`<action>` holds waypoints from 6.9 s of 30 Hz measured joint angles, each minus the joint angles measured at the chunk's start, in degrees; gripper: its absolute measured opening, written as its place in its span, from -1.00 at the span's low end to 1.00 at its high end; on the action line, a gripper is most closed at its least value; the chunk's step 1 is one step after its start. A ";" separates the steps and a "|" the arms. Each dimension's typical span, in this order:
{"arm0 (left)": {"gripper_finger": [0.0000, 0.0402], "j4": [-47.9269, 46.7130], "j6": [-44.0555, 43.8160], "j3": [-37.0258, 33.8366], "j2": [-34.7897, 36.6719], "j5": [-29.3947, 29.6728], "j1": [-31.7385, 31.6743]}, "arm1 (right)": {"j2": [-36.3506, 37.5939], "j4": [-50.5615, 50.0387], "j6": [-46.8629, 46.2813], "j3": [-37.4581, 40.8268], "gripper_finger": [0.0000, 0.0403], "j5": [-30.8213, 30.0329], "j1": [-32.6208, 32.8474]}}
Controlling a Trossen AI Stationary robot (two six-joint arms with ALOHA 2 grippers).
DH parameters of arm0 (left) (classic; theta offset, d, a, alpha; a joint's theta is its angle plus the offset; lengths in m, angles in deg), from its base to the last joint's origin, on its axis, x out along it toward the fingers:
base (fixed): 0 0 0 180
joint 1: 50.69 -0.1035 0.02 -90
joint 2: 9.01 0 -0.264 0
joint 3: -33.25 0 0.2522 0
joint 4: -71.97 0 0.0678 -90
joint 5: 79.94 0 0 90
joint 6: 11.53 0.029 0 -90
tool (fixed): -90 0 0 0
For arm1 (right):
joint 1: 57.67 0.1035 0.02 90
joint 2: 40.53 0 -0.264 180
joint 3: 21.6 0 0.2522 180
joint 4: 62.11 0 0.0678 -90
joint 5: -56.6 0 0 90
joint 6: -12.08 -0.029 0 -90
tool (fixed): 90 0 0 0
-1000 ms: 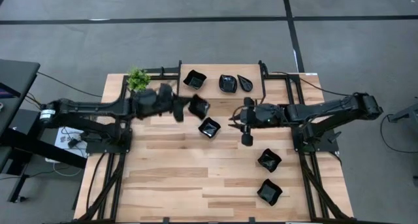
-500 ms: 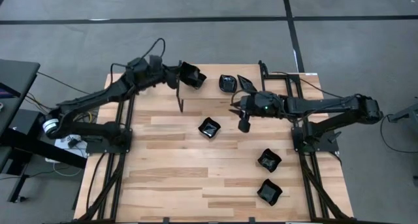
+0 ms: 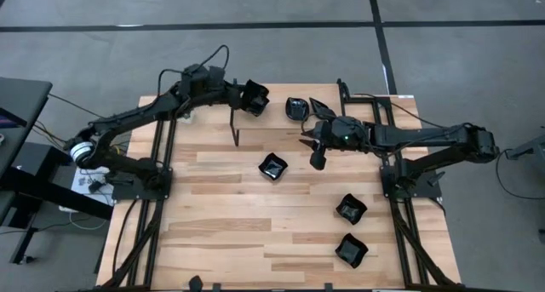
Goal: Pick & Place Mini shaped plates
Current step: Stack the black wave square shaped plate on top of the black wave square shaped plate on the shelf
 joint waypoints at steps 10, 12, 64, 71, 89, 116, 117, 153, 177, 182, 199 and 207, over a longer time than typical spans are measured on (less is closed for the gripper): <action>-0.97 -12.45 4.41 8.24 -2.44 0.28 -0.01 | -0.02 -1.10 -0.38 0.00 -0.52 -0.01 -0.01; -0.97 -13.44 4.46 8.28 -2.44 0.51 0.00 | -0.02 -1.12 -0.38 0.00 -0.52 -0.02 -0.02; -0.52 -12.97 2.78 5.53 -3.25 4.37 1.15 | -0.02 -3.28 0.21 0.00 -0.52 0.13 -3.41; -0.37 -11.44 4.87 5.49 -3.25 4.03 1.15 | -0.02 -3.34 0.17 0.00 -0.52 0.15 -3.41; -0.50 -8.70 28.29 5.49 -2.92 13.42 1.17 | -0.02 -4.53 -0.38 0.02 -0.52 0.15 -3.34; -0.53 15.02 46.64 5.46 -12.60 26.60 0.66 | -0.02 -5.07 -3.29 0.04 -0.52 -0.02 -3.38; -0.53 15.09 46.60 5.46 -12.94 26.48 0.42 | -0.02 -5.28 -3.40 0.04 -0.52 -0.02 -3.38; -0.53 -3.81 36.07 5.49 3.01 8.76 13.17 | 0.04 -6.54 -2.57 0.04 -0.52 -0.05 -1.65; -0.53 -16.54 31.69 5.38 -11.22 4.48 39.41 | 9.32 -38.69 -21.77 0.02 -0.52 0.07 25.40; -0.49 -16.39 31.50 5.38 -14.08 4.46 39.42 | 9.27 -39.72 -26.60 0.02 -0.52 0.07 29.66; -0.20 -15.26 41.91 5.40 -22.54 4.62 35.28 | 9.27 -39.24 -28.87 0.02 -0.52 -7.67 36.96; -0.27 -15.70 47.72 5.40 -25.46 4.20 35.31 | 9.27 -39.24 -29.88 0.02 -0.52 -7.69 36.96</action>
